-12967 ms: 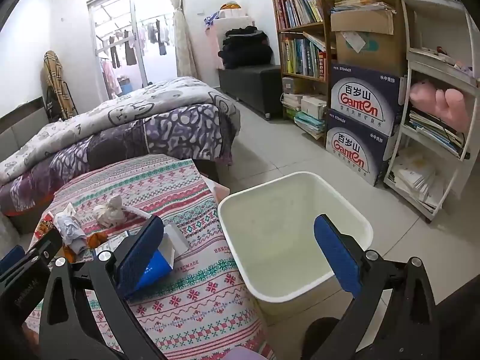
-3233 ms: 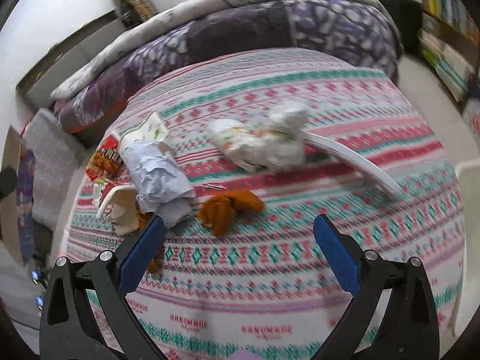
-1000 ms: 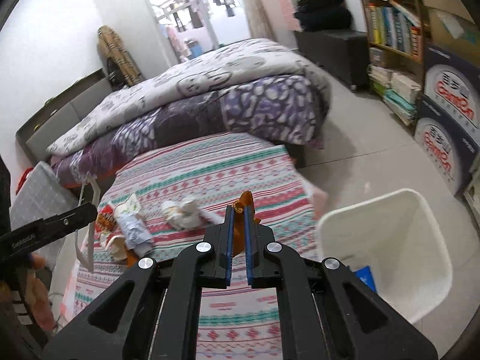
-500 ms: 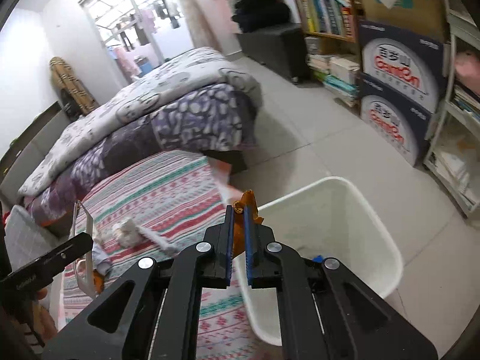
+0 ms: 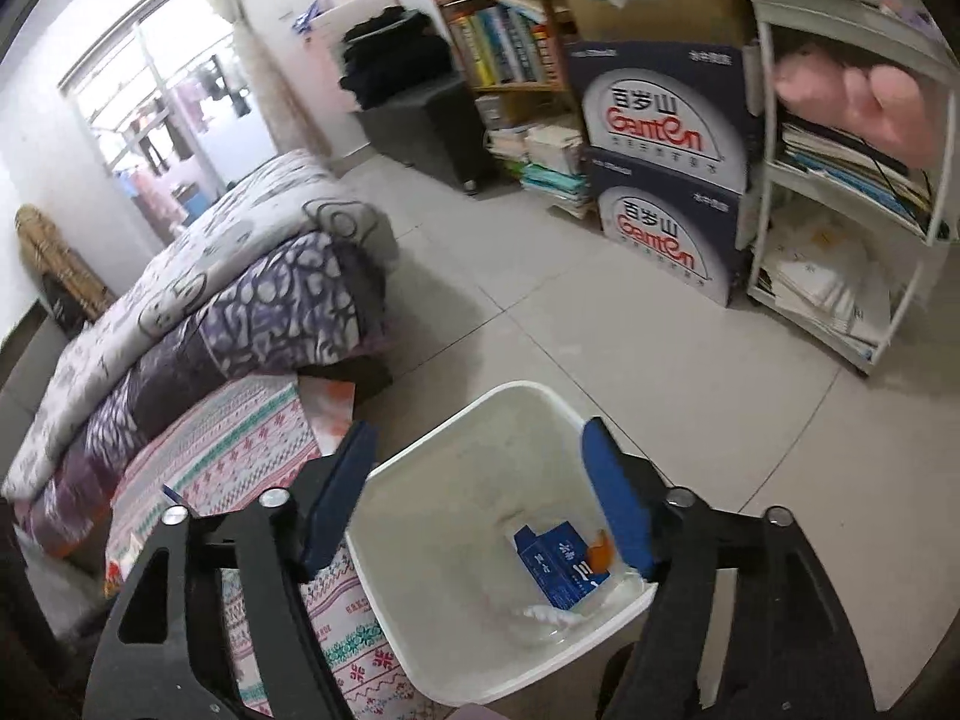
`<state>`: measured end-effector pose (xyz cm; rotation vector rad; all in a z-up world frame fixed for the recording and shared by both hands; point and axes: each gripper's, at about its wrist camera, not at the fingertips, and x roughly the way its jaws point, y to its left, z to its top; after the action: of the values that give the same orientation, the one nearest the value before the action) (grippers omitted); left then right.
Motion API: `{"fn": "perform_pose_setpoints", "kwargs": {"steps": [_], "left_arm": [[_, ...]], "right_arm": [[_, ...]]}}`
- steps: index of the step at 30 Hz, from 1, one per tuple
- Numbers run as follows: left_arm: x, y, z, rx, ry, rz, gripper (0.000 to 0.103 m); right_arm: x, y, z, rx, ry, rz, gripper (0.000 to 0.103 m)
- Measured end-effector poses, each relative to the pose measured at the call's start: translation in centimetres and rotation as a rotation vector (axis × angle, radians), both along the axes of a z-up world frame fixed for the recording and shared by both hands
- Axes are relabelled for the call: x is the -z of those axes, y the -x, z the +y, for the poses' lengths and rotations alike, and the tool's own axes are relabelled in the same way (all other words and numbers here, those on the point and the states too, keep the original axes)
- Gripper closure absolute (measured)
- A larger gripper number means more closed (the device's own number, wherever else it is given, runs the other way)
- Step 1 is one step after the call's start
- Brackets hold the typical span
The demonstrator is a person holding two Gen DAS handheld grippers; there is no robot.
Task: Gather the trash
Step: 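Carry both items to the white bin and open both tools to drop them, then grasp the crumpled silver foil with the left tool while the right tool grasps white tissue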
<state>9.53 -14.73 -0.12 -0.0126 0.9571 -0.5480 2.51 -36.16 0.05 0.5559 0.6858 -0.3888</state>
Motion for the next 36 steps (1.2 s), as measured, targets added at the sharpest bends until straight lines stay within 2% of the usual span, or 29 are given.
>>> {"fn": "perform_pose_setpoints", "kwargs": {"steps": [7,9,10,11,18,22,31,36], "left_arm": [[1.1,0.9,-3.3,0.073,-0.019,0.001,0.042],[1.3,1.0,-4.0,0.08,-0.012,-0.003,0.037],[1.4,1.0,-4.1,0.078,-0.006,-0.003,0.028],[1.5,0.9,-4.1,0.077,0.001,-0.004,0.025],[1.6,0.2,-2.5,0.037,-0.004,0.014,0.023],[1.6,-0.1,-0.9,0.003,-0.012,0.018,0.022],[2.1,-1.4,4.6,-0.126,-0.092,0.029,0.021],[2.7,-3.2,10.1,-0.305,-0.186,0.039,0.021]], "right_arm": [[0.3,1.1,-2.1,0.063,-0.066,-0.009,0.026],[0.3,1.2,-2.3,0.068,-0.076,-0.011,0.024],[0.3,1.2,-2.4,0.071,-0.083,-0.012,0.023],[0.3,1.3,-2.4,0.072,-0.089,-0.013,0.022],[0.5,0.9,-1.8,0.056,-0.106,-0.003,0.015],[0.5,0.0,-0.2,0.019,-0.073,0.022,0.013],[1.5,-2.1,3.5,-0.074,-0.055,0.092,0.011],[2.2,-3.4,5.7,-0.129,-0.069,0.124,0.011]]}}
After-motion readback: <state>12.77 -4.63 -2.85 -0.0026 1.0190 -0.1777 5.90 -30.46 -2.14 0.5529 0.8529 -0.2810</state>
